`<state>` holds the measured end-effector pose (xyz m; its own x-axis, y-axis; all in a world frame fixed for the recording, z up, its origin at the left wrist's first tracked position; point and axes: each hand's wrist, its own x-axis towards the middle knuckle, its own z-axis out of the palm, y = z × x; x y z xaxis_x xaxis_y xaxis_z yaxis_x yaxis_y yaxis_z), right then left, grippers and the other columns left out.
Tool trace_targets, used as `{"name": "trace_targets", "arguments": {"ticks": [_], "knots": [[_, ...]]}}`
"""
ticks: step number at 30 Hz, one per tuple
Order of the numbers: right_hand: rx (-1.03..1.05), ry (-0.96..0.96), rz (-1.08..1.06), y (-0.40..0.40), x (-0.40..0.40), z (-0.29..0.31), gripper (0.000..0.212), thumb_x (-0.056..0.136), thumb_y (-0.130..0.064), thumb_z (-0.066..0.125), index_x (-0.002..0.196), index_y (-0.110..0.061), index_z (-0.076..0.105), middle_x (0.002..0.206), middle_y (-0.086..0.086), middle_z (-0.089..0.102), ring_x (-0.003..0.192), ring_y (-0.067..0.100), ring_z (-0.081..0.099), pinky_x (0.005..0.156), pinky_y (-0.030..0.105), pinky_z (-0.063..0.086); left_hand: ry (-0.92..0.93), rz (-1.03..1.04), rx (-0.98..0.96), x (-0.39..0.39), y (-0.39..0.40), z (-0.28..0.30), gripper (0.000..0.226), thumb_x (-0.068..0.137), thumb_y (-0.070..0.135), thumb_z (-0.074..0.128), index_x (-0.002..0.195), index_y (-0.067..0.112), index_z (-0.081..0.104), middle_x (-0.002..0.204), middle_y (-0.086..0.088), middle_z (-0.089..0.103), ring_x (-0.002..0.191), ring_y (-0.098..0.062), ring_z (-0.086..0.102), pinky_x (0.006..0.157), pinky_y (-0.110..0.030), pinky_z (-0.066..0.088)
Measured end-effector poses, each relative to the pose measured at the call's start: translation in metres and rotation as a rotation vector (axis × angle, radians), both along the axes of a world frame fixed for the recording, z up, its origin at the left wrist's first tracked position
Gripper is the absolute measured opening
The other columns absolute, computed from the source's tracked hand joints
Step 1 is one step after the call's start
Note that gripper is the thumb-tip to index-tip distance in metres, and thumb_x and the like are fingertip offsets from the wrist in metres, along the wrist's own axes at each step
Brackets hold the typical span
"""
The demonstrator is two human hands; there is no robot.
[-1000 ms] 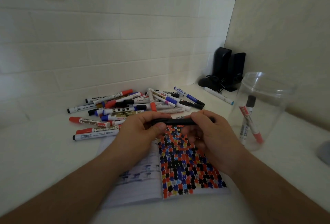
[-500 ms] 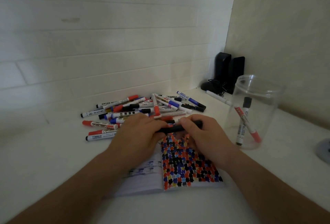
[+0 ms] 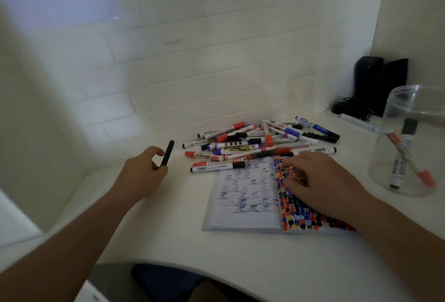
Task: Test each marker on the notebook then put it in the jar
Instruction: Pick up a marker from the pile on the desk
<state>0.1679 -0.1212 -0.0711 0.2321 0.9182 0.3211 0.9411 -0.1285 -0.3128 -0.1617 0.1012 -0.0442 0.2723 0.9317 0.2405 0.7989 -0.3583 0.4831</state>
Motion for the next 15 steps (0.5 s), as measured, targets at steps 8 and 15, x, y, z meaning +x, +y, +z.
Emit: {"name": "trace_targets", "arguments": {"ticks": [8,15], "knots": [[-0.014,-0.011,0.042,-0.003,0.002,-0.008,0.048,0.093,-0.065,0.045,0.135,-0.045,0.057,0.105,-0.024,0.045,0.103,0.004,0.046,0.095,0.032,0.048,0.156,0.087,0.000,-0.003,0.025,-0.018,0.017,0.090,0.030,0.063,0.107,0.031,0.066,0.110,-0.004,0.070,0.091,-0.023,0.058,0.076,-0.029,0.044],[0.028,-0.006,0.044,-0.001,0.007,-0.010,0.042,0.095,-0.063,0.046,0.132,-0.046,0.058,0.104,-0.027,0.046,0.105,0.002,0.046,0.093,0.027,0.043,0.282,0.121,0.048,0.007,0.043,-0.019,0.026,0.091,0.024,0.059,0.115,0.017,0.065,0.112,-0.013,0.068,0.106,-0.031,0.060,0.082,-0.033,0.048]]}}
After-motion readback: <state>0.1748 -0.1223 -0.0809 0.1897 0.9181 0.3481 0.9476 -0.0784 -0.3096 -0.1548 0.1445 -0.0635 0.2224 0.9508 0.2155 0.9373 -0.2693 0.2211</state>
